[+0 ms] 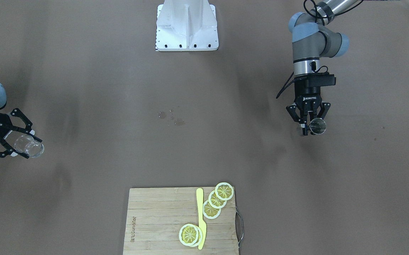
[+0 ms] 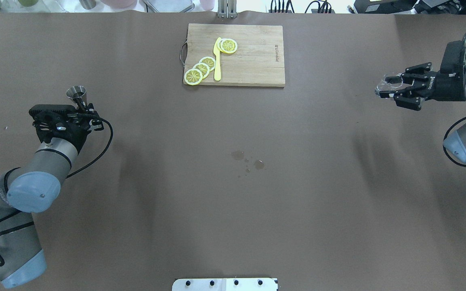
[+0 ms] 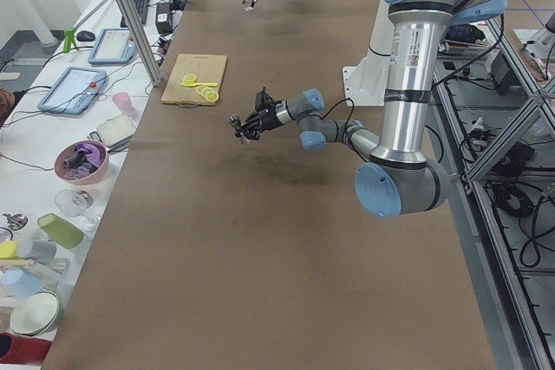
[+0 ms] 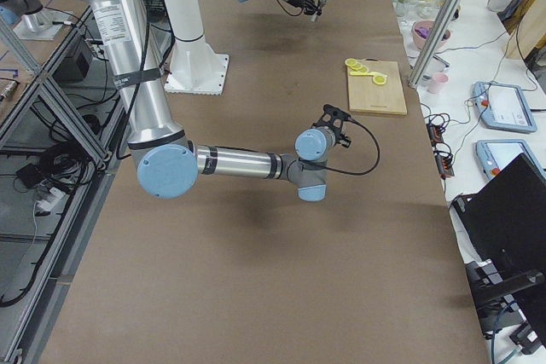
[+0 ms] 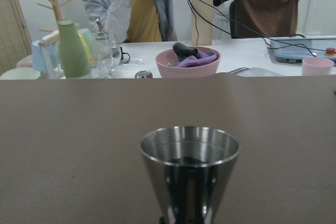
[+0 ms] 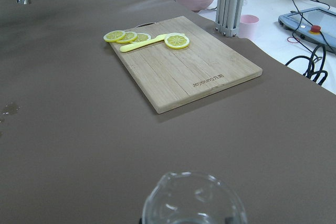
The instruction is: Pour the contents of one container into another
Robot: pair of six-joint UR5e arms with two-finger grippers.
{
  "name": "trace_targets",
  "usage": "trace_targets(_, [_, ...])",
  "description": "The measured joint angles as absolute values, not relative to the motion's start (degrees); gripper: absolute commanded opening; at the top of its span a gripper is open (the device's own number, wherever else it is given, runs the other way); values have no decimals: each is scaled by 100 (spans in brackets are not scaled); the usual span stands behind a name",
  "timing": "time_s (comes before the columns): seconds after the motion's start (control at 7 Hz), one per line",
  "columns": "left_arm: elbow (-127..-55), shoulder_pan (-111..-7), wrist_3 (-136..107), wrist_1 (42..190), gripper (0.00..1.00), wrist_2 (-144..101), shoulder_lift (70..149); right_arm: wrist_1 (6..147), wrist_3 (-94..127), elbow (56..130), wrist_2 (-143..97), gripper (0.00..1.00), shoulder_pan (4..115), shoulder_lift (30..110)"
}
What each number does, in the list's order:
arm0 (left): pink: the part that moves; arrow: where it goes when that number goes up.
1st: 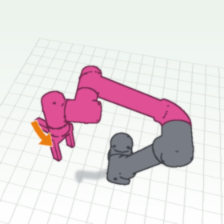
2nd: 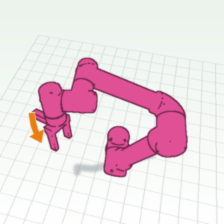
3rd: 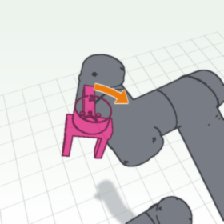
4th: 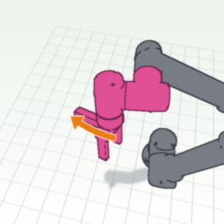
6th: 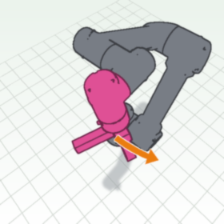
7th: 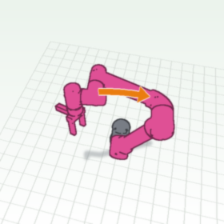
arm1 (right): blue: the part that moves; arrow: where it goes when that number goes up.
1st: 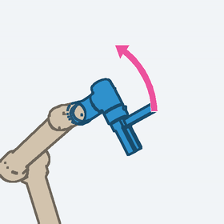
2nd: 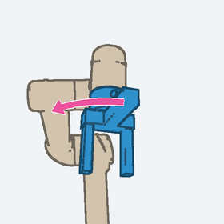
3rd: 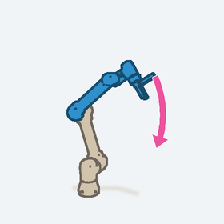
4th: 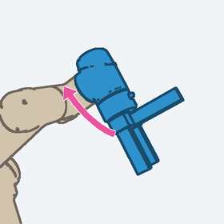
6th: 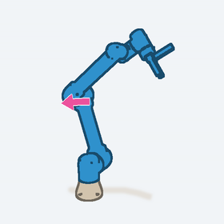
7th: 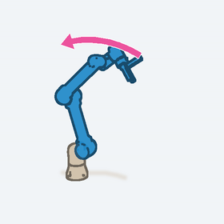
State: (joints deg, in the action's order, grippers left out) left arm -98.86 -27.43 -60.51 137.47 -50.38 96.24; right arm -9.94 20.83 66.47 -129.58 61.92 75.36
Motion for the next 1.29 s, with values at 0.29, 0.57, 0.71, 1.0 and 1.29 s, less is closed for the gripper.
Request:
trace_targets(0.29, [-9826, -3030, -4554, 14035, 0, -5142, 10163, -728, 2032, 6721, -13263, 0, 6344, 7492])
trace_targets(0.57, [-9542, -3084, -3650, 14068, 0, -5210, 11047, -559, 2000, 6892, -13439, 0, 6406, 7435])
trace_targets(0.71, [-9437, -3081, -3525, 14073, 0, -5340, 11293, -567, 1995, 6946, -13454, 0, 6402, 7380])
trace_targets(1.0, [-9262, -3078, -3476, 14084, 0, -5517, 11664, -581, 1948, 7015, -13683, 0, 6393, 7293])
trace_targets(1.29, [-9051, -3105, -3532, 14105, 0, -5535, 11925, -507, 1922, 7111, -14123, 0, 6423, 7237])
